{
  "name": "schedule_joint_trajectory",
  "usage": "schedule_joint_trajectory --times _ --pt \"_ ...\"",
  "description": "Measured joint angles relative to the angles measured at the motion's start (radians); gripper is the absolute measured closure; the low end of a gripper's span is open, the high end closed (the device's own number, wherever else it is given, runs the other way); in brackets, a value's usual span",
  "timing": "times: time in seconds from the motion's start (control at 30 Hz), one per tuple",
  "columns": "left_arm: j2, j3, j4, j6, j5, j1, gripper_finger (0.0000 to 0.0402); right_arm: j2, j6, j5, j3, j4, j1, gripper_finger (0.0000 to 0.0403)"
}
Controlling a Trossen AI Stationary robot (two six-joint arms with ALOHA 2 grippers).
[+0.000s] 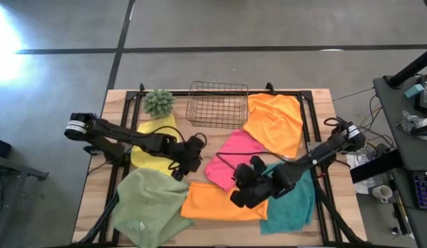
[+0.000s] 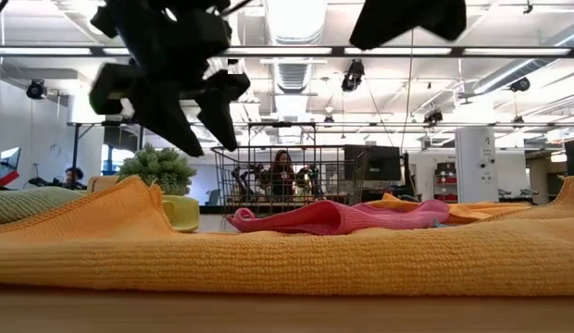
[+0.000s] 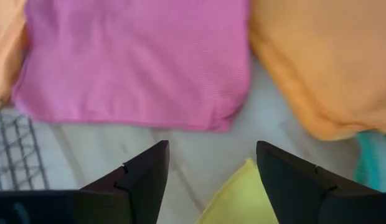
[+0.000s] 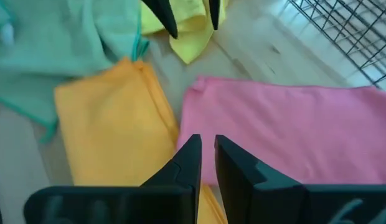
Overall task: Fold microfiber towels
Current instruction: Fold the pink microfiber towel
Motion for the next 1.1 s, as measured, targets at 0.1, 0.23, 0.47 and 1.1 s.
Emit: schedule_joint_trajectory --times 0.1,0.23,0.47,1.1 --pt "0.000 -0.013 -0.003 -0.001 0.001 -0.028 0.0176 0.060 0.004 -0.008 0.099 -0.133 0.029 0.0365" --pt "0.021 -0.040 0.050 -0.007 0.003 -0.054 0.0176 0.132 0.020 -0.008 0.172 -0.255 0.080 0.0365" --pt "0.101 -0.045 0.119 -0.064 -0.012 -0.073 0.0176 0.212 0.099 -0.011 0.178 -0.271 0.135 0.0365" --pt "0.260 -0.031 0.246 0.001 -0.104 -0.075 0.0176 0.266 0.201 -0.042 0.178 -0.259 0.136 0.0365"
